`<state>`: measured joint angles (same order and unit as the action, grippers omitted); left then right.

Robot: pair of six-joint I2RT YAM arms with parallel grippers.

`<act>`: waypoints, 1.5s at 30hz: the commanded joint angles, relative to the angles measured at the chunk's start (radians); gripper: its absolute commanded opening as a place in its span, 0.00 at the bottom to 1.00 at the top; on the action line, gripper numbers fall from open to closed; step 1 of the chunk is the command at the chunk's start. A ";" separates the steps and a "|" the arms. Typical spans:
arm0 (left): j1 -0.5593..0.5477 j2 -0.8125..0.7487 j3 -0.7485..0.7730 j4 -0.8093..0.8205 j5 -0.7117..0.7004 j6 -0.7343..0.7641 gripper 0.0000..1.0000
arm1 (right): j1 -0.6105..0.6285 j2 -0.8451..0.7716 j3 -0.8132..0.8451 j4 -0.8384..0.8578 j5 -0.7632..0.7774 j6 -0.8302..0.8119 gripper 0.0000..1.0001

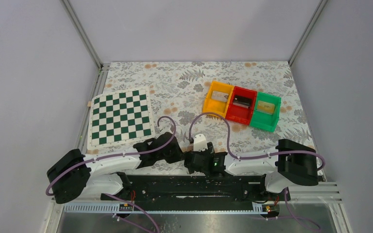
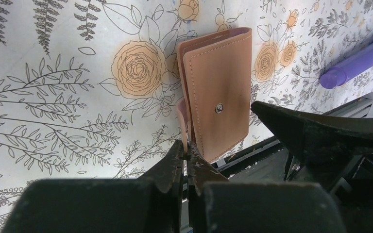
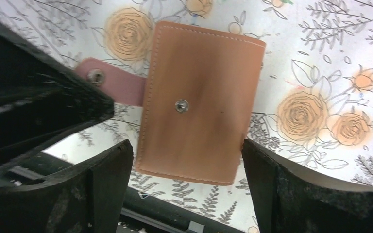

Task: Take the credit cards out of the card holder
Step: Open the card holder at the center of the board.

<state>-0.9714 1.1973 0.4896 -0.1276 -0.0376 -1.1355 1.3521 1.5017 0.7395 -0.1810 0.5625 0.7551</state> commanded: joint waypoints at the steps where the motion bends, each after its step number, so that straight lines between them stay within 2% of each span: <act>1: 0.011 -0.051 -0.022 0.039 -0.029 -0.023 0.00 | 0.020 0.025 0.038 -0.062 0.130 0.037 0.88; 6: 0.028 -0.059 -0.032 0.039 -0.012 -0.009 0.00 | 0.026 0.043 0.046 -0.068 0.172 0.025 0.84; 13: 0.040 -0.043 -0.019 -0.027 -0.041 0.023 0.00 | 0.026 -0.092 0.000 -0.059 0.183 0.003 0.60; 17: 0.045 -0.043 -0.015 -0.059 -0.052 0.035 0.00 | 0.014 -0.188 -0.024 -0.053 0.242 -0.051 0.44; 22: 0.052 -0.039 -0.020 -0.070 -0.051 0.045 0.00 | -0.102 -0.216 -0.081 -0.011 0.183 -0.074 0.35; 29: 0.057 -0.009 -0.022 -0.070 -0.044 0.057 0.00 | -0.221 -0.241 -0.168 0.030 0.067 -0.044 0.34; 40: 0.089 -0.091 -0.022 -0.178 -0.106 0.071 0.00 | -0.286 -0.244 -0.205 -0.011 -0.038 0.034 0.36; 45: 0.098 -0.130 -0.051 -0.121 -0.059 0.090 0.00 | -0.293 -0.287 -0.176 -0.065 -0.097 0.043 0.39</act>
<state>-0.8814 1.0985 0.4572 -0.2848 -0.0986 -1.0721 1.0664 1.2694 0.5365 -0.1879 0.5232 0.7654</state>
